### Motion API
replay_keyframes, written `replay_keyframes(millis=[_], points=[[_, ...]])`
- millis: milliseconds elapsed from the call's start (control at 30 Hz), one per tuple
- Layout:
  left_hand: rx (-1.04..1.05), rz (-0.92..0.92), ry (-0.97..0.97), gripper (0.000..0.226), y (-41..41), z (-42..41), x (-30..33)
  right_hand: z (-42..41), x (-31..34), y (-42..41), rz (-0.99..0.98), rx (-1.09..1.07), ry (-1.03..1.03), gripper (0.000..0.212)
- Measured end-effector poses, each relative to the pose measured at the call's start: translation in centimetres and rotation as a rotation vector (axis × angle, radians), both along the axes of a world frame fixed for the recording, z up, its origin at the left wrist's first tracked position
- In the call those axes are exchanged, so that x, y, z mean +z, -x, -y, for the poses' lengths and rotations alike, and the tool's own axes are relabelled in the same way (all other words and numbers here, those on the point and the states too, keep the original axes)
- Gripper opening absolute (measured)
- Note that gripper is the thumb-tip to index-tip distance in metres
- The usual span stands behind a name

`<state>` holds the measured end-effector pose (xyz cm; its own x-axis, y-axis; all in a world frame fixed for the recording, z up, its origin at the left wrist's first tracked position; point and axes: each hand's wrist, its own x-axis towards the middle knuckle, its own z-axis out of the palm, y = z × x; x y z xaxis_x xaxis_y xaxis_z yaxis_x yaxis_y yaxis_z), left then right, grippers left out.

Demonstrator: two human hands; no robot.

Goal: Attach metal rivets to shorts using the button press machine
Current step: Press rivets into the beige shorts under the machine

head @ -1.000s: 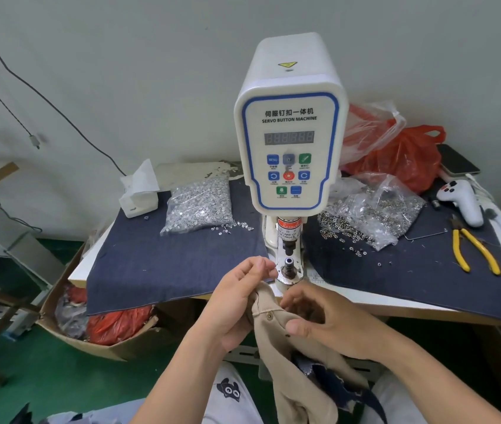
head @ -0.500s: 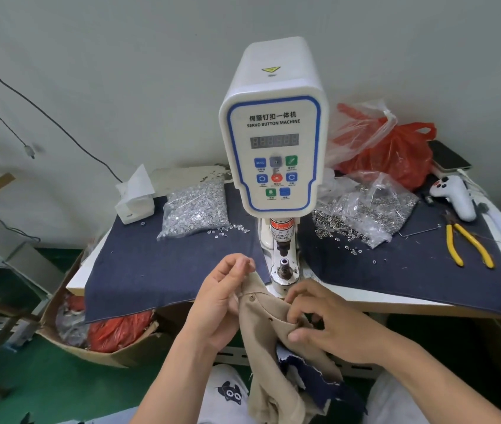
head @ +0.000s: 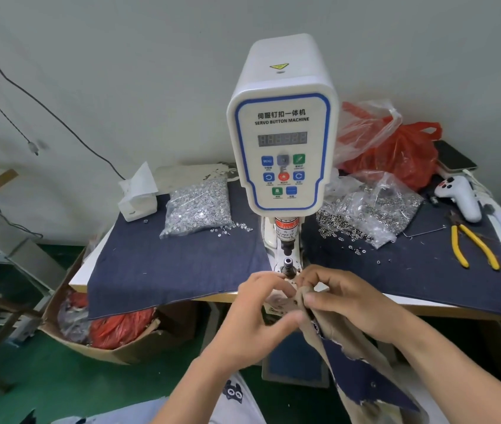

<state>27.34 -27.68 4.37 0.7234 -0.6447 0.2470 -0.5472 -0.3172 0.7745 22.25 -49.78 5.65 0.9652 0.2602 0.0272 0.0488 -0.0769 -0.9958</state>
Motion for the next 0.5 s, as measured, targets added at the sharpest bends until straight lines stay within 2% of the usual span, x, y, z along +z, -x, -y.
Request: replay_keyframes(millis=[133,233,367,433,500], points=[[0.160,0.068,0.097,0.020,1.1,1.4,-0.6,0.2,0.1,0.0,-0.019,-0.004,0.062,0.015],[0.128,0.078,0.121,0.013,1.1,1.6,-0.8,0.4,0.4,-0.2,-0.032,-0.003,0.173,0.014],[-0.019,-0.208,0.099,0.010,0.8,0.7,-0.2,1.5,0.5,-0.5,0.042,0.016,0.387,0.019],[-0.126,-0.339,-0.002,0.008,0.4,0.3,0.1,1.7,0.6,-0.4,0.082,0.047,0.403,0.017],[-0.206,-0.436,-0.121,0.020,-0.2,0.3,0.7,1.6,0.6,-0.4,0.112,0.098,0.393,0.017]])
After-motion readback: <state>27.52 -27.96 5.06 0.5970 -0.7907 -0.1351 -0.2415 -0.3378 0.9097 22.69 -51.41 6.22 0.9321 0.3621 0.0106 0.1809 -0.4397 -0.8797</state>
